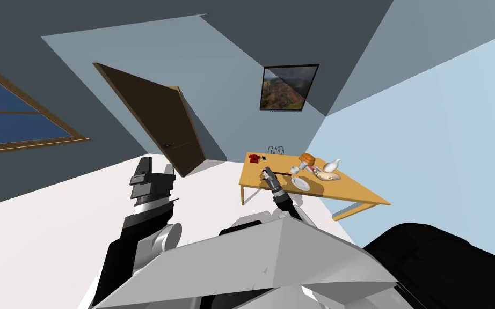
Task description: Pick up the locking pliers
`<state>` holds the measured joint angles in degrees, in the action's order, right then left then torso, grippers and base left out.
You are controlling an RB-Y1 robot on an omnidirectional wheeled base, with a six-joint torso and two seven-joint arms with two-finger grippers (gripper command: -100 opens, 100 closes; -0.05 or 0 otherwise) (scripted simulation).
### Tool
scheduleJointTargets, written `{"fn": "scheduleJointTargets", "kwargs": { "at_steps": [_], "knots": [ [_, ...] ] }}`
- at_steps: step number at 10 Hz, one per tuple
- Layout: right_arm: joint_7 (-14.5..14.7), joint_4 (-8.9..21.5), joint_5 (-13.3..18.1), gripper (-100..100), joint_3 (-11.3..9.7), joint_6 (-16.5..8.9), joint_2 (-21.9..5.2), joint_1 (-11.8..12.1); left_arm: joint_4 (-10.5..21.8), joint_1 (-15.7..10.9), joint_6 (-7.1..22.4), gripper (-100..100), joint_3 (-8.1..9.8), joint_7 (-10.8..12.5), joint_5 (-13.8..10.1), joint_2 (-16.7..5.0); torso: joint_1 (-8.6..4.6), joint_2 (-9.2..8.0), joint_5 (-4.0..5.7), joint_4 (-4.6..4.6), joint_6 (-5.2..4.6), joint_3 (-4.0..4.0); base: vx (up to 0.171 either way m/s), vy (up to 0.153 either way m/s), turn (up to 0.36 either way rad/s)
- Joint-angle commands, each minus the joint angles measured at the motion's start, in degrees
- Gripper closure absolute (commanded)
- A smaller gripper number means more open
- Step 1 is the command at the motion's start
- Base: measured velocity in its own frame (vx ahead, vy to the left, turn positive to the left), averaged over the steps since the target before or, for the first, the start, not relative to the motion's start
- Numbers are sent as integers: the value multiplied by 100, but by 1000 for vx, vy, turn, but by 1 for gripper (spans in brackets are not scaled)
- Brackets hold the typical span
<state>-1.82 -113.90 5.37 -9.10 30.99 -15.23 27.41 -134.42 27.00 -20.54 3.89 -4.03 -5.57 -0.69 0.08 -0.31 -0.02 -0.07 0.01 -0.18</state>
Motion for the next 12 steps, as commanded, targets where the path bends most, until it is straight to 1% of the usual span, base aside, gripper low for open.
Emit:
{"fn": "scheduleJointTargets", "kwargs": {
  "at_steps": [1, 3, 4, 5, 6, 8, 9, 11, 12],
  "knots": [
    [38, 209, -21, -100, 3, -13, -145, 18, 0, 0, 0, 0, 0, 0, 0, 0, 0, 0, 0, 0, 0, 0, -55, 31, 70],
    [272, 638, 13, -100, -145, -131, -470, -46, 0, 0, 0, 0, 0, 0, 0, 0, 1, 7, 0, 1, 0, 4, -63, 46, 195],
    [272, 774, 13, -100, -145, -131, -470, -46, 0, 0, 0, 0, 0, 0, 0, 0, 4, 4, -1, 1, 0, 2, -50, 32, 67],
    [401, 971, 37, -100, -224, -193, -638, -82, 0, 1, 0, 0, 1, 0, 0, 0, -2, 9, 0, 1, -3, 5, -54, 33, 167],
    [401, 1070, 37, -100, -224, -193, -638, -82, 0, 0, 0, 0, 0, 0, 0, 0, -1, 9, 0, 1, 0, 5, -40, 24, 76],
    [686, 1557, 104, -100, -387, -323, -984, -165, 0, 0, 0, 0, 0, 0, 0, 0, -6, 12, 1, 2, 0, 7, -51, 40, 220],
    [686, 1685, 104, -100, -387, -323, -984, -165, 0, 0, 0, 0, 0, 0, 0, 0, 2, 11, -1, 1, 0, 6, -41, 42, 57],
    [1010, 2140, 203, -100, -555, -459, -1306, -266, 0, 1, 0, 0, 0, 0, 0, 0, 0, 12, 0, 2, -2, 7, -53, 45, 198],
    [1010, 2286, 203, -100, -555, -459, -1339, -266, 0, 0, 0, 0, 0, 0, 0, 0, 1, 6, -2, 1, -1, 3, -40, 36, 81]
  ]
}}
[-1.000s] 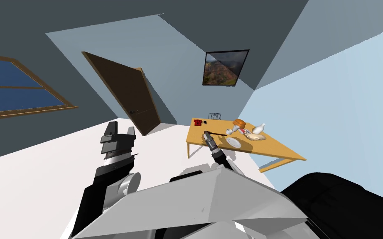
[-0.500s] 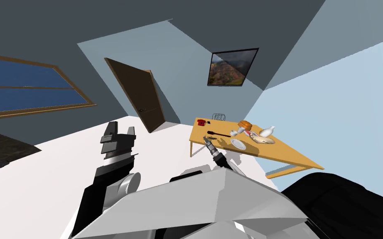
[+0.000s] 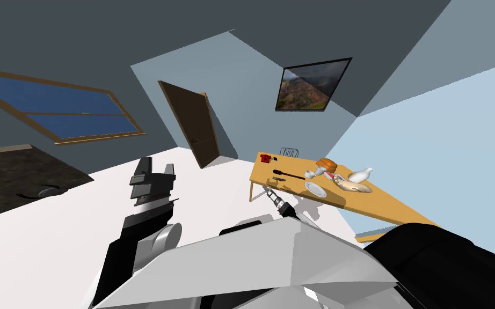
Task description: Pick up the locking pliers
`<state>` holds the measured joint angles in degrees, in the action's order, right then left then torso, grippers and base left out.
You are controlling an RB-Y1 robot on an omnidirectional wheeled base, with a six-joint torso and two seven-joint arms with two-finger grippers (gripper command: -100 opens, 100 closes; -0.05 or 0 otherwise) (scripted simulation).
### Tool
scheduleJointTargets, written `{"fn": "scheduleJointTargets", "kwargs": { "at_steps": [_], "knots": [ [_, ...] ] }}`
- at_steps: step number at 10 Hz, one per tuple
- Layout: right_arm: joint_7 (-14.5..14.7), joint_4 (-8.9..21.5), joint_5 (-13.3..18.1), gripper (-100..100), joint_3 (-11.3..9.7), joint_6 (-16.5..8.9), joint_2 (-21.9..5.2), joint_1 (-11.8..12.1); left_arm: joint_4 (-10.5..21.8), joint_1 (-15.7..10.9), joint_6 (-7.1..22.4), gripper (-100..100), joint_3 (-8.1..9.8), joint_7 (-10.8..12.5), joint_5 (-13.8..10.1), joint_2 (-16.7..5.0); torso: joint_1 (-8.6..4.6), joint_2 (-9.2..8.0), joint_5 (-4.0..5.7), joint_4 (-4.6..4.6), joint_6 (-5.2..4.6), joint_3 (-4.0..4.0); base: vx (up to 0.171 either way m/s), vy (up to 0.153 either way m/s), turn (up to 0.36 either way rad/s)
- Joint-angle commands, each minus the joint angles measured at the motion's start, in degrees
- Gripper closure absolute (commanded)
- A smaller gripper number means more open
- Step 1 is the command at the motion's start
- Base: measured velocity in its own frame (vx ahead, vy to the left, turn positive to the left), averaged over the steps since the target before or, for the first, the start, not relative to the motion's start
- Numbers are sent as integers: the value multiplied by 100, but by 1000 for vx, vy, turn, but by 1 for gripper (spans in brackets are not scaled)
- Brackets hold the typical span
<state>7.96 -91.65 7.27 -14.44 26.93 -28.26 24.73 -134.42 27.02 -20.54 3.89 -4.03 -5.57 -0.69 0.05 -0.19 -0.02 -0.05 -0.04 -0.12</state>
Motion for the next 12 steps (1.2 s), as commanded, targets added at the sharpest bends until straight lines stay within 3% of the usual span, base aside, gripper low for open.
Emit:
{"fn": "scheduleJointTargets", "kwargs": {
  "at_steps": [1, 2, 3, 4, 5, 7, 10, 11, 12],
  "knots": [
    [211, 286, 77, -100, -105, -123, -216, -58, 0, 0, 0, 0, 0, 0, 0, 0, 0, 0, 0, 0, 0, 0, -15, 41, 163],
    [211, 436, 77, -100, -105, -123, -216, -58, 0, 0, 0, 0, 0, 0, 0, 0, 1, 8, 0, 2, 3, 5, -9, 30, 75],
    [398, 708, 150, -100, -189, -196, -396, -124, 0, 0, 0, 0, 0, 0, 0, 0, -3, 11, 0, 3, 0, 7, -16, 38, 140],
    [398, 774, 150, -100, -189, -196, -396, -124, 0, 0, 0, 0, 0, 0, 0, 0, -1, 11, 0, 2, 3, 7, -10, 27, 99],
    [595, 1021, 232, -100, -272, -270, -575, -196, 0, 0, 0, 0, 0, 0, 0, 0, -4, 12, 1, 3, 0, 7, 1, 31, 151],
    [595, 1115, 232, -100, -272, -270, -575, -196, 0, 1, 0, 0, 0, 0, 0, 0, -5, 17, 1, 3, 1, 10, 2, 15, 46],
    [1016, 1647, 426, -100, -437, -420, -920, -356, 0, 1, 0, 0, 1, 0, 0, 0, -9, 19, 2, 4, -1, 11, 9, 21, 139],
    [1016, 1805, 426, -100, -437, -420, -920, -356, 0, 0, 0, 0, 0, 0, 0, 0, -7, 22, 1, 4, 3, 12, 16, 19, 69],
    [1237, 2009, 536, -100, -519, -495, -1082, -442, 0, 1, 0, 0, 1, 0, 0, 0, -8, 22, 1, 5, -2, 13, 18, 23, 121]
  ]
}}
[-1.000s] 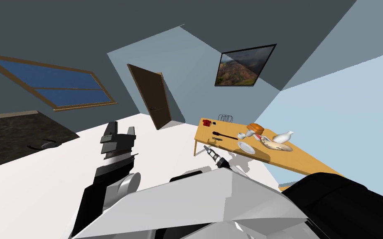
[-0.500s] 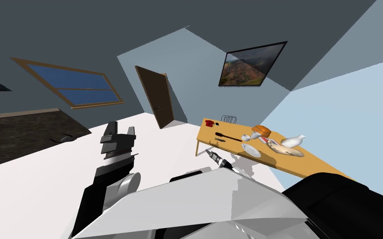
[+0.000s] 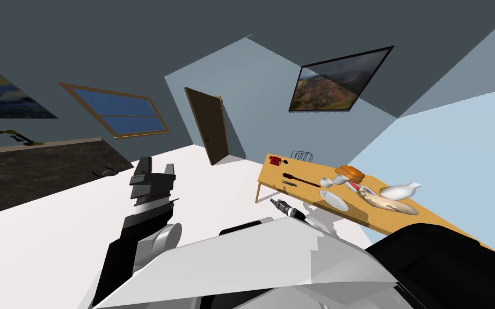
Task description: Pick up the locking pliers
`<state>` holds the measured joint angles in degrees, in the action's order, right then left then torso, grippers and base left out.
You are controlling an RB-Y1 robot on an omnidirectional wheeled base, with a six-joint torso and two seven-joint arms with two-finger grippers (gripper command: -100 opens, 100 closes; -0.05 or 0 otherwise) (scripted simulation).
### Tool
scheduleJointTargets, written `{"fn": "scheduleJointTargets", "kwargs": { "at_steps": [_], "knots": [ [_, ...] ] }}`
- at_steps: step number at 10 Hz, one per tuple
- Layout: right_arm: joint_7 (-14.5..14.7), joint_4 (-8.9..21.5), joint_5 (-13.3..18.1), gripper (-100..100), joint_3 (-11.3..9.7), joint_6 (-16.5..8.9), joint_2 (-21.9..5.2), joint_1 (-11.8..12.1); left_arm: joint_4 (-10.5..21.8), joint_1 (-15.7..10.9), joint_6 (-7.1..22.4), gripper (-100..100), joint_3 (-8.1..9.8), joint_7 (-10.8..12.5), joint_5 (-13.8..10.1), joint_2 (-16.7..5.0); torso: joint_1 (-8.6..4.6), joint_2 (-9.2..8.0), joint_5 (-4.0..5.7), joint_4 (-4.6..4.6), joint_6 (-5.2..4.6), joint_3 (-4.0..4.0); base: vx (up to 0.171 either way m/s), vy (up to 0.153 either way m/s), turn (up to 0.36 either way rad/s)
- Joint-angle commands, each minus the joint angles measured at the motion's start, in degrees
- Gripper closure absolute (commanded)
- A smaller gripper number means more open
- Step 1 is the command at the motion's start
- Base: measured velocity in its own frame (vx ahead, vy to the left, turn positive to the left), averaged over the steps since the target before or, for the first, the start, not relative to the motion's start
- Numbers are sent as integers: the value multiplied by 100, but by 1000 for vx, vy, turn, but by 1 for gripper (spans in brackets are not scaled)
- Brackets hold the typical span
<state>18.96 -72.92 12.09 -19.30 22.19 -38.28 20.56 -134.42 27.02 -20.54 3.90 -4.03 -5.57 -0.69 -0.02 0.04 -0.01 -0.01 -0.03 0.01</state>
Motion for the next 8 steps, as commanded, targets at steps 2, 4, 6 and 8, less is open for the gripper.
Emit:
{"fn": "scheduleJointTargets", "kwargs": {
  "at_steps": [2, 4, 6, 8],
  "knots": [
    [362, 559, 170, -100, -114, -96, -233, -114, 0, 0, 0, 0, 0, 0, 0, 0, -3, 0, 1, 0, -2, 0, 25, 18, 125],
    [362, 620, 170, -100, -114, -96, -233, -114, 0, 1, 0, 0, 0, 0, 0, 0, -3, 4, 1, 1, -2, 3, 22, 6, 36],
    [592, 957, 293, -100, -195, -170, -377, -204, 0, 0, 0, 0, 0, 0, 0, 0, -6, 2, 1, 0, 1, 1, 26, 5, 112],
    [823, 1260, 421, -100, -276, -243, -512, -296, 0, 0, 0, 0, 0, 0, 0, 0, -5, 8, 1, 1, 0, 4, 40, 6, 108]
  ]
}}
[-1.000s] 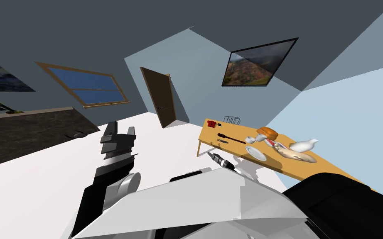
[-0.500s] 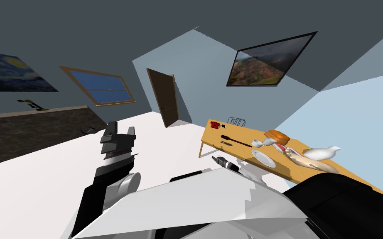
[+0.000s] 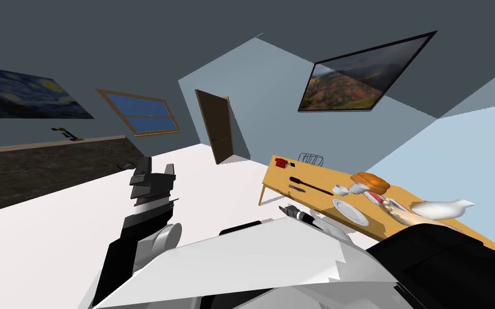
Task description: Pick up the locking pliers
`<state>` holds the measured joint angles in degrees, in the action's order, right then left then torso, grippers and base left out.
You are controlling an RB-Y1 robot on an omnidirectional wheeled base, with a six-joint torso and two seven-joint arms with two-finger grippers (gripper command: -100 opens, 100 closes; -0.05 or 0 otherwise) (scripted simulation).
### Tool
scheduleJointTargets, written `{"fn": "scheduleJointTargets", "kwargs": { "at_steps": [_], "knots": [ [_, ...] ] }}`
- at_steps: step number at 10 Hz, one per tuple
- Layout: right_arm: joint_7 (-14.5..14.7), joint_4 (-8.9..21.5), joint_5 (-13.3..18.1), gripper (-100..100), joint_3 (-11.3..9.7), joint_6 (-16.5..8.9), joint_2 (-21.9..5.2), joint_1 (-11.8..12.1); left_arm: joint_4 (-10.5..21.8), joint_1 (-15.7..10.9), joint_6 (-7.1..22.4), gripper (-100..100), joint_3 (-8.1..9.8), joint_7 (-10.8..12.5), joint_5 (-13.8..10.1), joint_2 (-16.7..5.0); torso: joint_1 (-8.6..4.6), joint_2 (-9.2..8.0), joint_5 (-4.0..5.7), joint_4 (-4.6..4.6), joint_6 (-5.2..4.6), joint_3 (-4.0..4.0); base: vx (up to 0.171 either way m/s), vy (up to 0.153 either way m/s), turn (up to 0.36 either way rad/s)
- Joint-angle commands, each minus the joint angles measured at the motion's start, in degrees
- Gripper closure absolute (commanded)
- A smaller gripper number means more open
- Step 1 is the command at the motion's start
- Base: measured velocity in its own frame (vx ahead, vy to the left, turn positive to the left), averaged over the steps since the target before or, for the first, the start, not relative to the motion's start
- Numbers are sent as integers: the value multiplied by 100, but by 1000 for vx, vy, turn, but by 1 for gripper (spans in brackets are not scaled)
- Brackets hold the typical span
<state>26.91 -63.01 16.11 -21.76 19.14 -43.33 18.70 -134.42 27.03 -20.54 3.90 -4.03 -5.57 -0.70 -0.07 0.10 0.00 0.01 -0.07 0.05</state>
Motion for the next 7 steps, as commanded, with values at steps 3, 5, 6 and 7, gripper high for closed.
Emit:
{"fn": "scheduleJointTargets", "kwargs": {
  "at_steps": [3, 5, 6, 7],
  "knots": [
    [259, 532, 150, -100, -109, -8, -133, -202, 0, 0, 0, 0, 0, 0, 0, 0, -1, -11, 1, -2, 0, -6, 14, 3, 33],
    [488, 827, 282, -100, -186, -78, -253, -294, 0, 0, 0, 0, 0, 0, 0, 0, -2, -1, 0, -1, 1, -1, 45, -3, 125],
    [488, 932, 282, -100, -186, -78, -253, -294, 0, 0, 0, 0, 0, 0, 0, 0, -4, 5, 1, 0, 4, 2, 50, -10, 64],
    [702, 1110, 414, -100, -259, -144, -367, -386, 0, 0, 0, 0, 0, 0, 0, 0, -5, 6, 1, 1, 1, 3, 59, -9, 126]
  ]
}}
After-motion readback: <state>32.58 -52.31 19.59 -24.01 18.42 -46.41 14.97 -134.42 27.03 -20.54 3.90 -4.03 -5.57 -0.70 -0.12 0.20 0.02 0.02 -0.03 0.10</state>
